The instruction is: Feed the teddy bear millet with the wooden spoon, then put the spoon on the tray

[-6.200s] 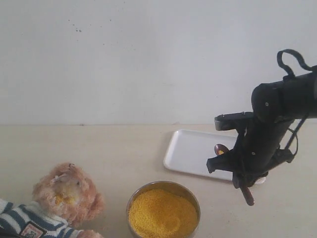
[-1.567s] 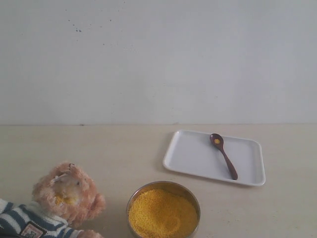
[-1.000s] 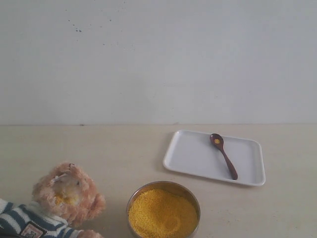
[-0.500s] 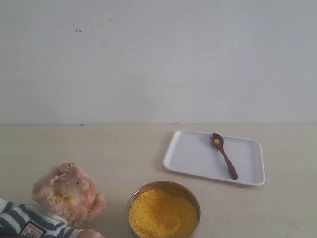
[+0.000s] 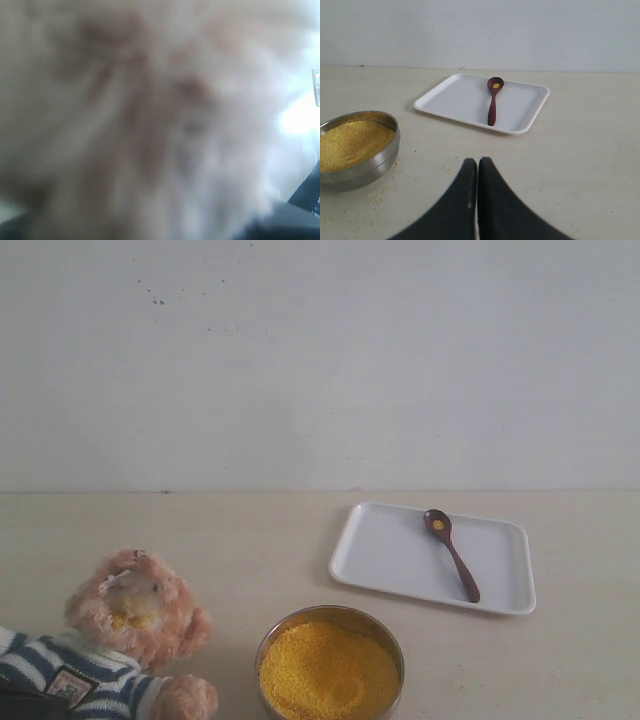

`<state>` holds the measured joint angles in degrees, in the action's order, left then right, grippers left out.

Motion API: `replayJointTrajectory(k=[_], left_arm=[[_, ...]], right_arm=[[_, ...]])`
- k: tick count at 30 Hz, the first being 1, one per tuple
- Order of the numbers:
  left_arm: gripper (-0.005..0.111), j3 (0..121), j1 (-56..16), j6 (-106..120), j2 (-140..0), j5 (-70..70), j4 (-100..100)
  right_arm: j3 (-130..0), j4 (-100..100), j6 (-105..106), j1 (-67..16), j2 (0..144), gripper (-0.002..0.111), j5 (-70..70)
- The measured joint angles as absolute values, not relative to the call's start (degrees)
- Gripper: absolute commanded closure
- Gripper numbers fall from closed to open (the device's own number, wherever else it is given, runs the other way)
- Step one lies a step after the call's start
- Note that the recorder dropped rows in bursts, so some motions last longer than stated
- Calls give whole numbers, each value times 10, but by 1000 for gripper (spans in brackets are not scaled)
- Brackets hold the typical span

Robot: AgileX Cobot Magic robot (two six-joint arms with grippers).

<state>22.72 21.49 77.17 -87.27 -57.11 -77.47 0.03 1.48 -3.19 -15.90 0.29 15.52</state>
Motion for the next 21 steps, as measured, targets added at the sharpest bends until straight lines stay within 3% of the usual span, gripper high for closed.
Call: replayJointTrajectory(k=[9, 21], left_arm=[[103, 227, 215, 771, -879, -537, -793], [102, 228, 215, 791, -991, -544, -824]], right_arm=[[0, 15, -32, -159, 3, 108, 155], [0, 15, -32, -159, 3, 108, 155]])
